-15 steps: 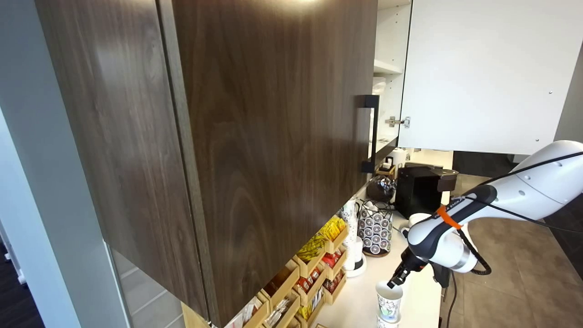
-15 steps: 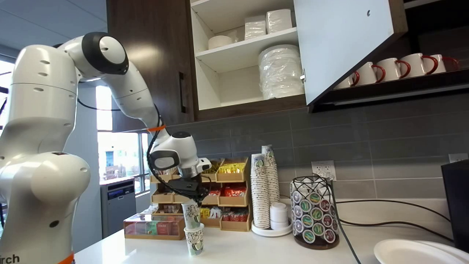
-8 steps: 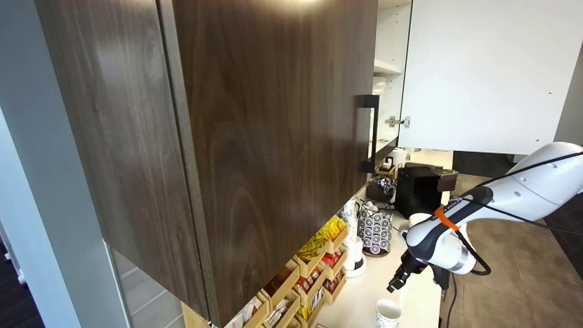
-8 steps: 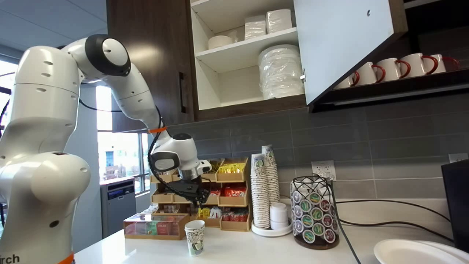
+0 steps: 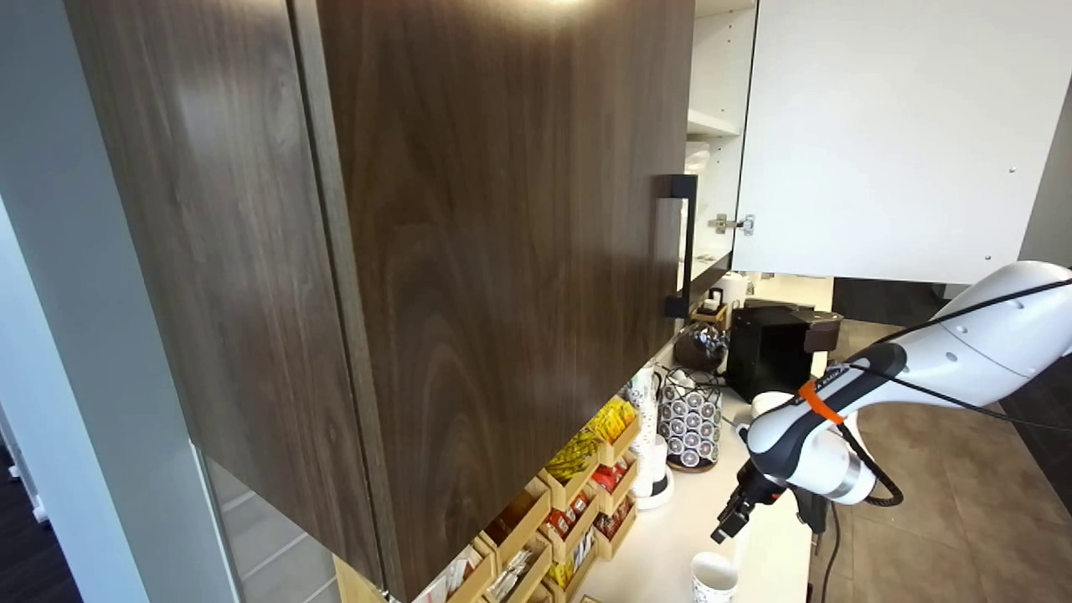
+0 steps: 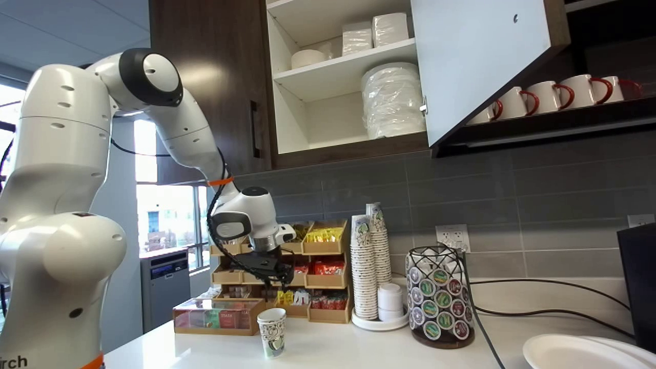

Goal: Remove the coffee cup from the upper cabinet and put it in the coffee cup on the counter then place the two cups in the open upper cabinet.

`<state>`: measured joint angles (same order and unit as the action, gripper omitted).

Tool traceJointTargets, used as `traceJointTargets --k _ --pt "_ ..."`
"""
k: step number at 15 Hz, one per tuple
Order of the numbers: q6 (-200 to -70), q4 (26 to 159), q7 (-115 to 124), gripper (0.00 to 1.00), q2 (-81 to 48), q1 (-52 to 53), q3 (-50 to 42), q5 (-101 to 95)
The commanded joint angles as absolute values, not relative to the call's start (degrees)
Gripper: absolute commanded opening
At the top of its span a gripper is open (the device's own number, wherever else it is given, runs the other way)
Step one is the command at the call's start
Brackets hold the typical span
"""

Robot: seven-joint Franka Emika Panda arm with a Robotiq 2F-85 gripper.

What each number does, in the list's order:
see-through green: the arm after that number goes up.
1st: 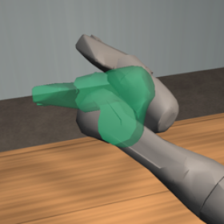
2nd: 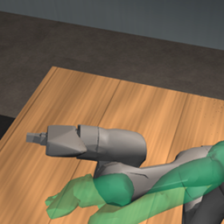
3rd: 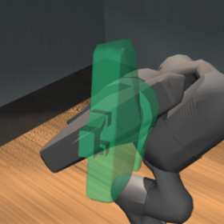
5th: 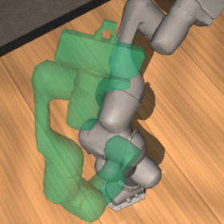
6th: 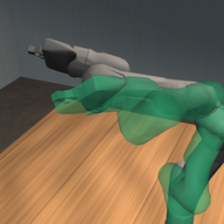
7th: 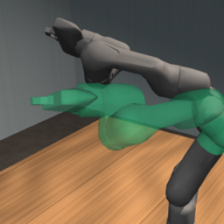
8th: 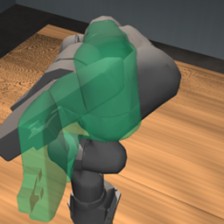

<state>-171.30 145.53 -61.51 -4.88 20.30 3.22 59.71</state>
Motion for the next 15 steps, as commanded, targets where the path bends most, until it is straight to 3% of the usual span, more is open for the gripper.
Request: traceJointTargets --k 1,2,5,15 --pt "-171.3 145.5 -61.5 0.65 -4.9 20.3 3.2 59.7" --pt "-172.1 144.7 -61.4 0.9 -6.5 20.0 3.1 61.0" --pt "-173.9 144.0 -58.6 1.0 -9.5 20.1 2.9 60.8" --pt "-174.4 140.9 -51.8 1.0 -17.6 20.3 1.9 59.4"
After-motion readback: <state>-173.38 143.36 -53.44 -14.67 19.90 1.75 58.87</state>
